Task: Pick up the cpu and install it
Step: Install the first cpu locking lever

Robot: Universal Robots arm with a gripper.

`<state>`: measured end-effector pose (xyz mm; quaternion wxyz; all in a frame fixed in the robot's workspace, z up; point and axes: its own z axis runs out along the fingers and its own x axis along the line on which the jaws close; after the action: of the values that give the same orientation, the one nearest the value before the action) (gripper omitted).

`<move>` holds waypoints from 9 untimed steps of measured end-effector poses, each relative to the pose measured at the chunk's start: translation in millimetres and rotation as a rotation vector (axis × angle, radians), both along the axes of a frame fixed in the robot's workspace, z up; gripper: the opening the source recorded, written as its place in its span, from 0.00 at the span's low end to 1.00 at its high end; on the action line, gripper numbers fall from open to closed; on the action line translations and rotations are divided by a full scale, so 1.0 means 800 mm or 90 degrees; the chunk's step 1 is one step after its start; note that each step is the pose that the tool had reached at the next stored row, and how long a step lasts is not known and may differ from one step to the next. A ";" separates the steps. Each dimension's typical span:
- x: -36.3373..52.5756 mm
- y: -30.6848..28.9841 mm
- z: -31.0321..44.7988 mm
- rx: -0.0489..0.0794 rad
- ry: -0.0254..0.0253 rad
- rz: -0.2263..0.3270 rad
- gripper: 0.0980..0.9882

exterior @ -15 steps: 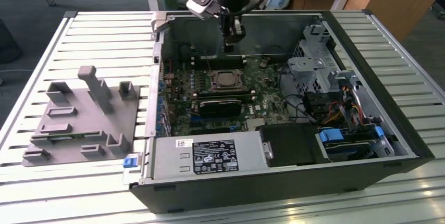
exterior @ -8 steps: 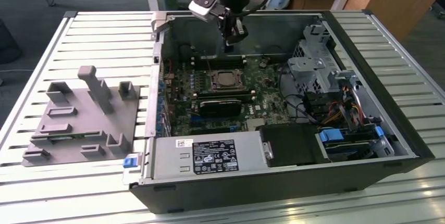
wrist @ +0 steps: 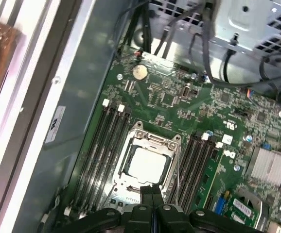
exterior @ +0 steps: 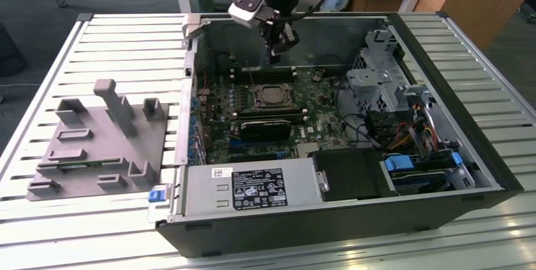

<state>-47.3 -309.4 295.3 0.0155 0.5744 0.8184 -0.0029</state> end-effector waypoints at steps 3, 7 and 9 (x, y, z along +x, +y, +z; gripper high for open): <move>0.000 0.0000 -0.0008 0.000 0.0000 0.029 0.01; -0.001 0.0001 -0.0011 0.000 -0.0001 0.066 0.01; -0.001 0.0000 -0.0010 0.000 0.0000 0.083 0.01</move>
<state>-47.8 -309.4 294.5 0.0158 0.5197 0.8542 -0.0020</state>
